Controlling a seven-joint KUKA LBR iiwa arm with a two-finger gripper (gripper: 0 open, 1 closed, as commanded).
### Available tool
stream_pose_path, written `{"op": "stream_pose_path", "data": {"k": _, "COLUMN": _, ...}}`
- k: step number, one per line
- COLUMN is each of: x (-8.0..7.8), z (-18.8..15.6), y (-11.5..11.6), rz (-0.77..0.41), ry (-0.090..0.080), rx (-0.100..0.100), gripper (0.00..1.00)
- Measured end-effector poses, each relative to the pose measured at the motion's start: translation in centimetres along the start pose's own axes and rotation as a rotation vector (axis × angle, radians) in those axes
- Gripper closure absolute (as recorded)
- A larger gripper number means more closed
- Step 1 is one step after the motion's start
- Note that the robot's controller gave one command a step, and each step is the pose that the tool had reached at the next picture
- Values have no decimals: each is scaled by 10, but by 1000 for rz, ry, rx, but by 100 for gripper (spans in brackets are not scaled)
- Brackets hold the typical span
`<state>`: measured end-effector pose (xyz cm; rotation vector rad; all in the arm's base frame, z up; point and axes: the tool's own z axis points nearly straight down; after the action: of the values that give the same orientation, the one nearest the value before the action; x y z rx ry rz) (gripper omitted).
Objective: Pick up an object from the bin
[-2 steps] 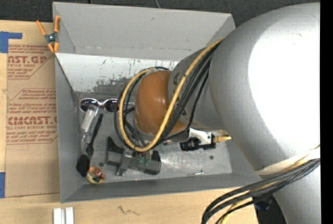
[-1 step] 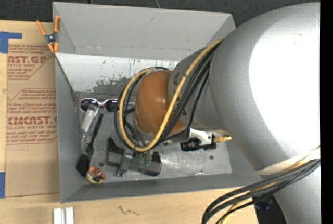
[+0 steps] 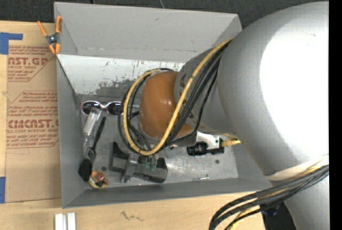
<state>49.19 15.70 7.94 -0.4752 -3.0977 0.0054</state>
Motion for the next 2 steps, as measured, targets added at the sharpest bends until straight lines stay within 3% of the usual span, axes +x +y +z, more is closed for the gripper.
{"op": "stream_pose_path", "data": {"k": 1, "x": 1, "z": -20, "y": -1, "rz": 0, "ry": 4, "rx": 2, "gripper": 100}}
{"op": "stream_pose_path", "data": {"k": 2, "x": 0, "z": -35, "y": 0, "rz": 0, "ry": -3, "rx": -2, "gripper": 100}}
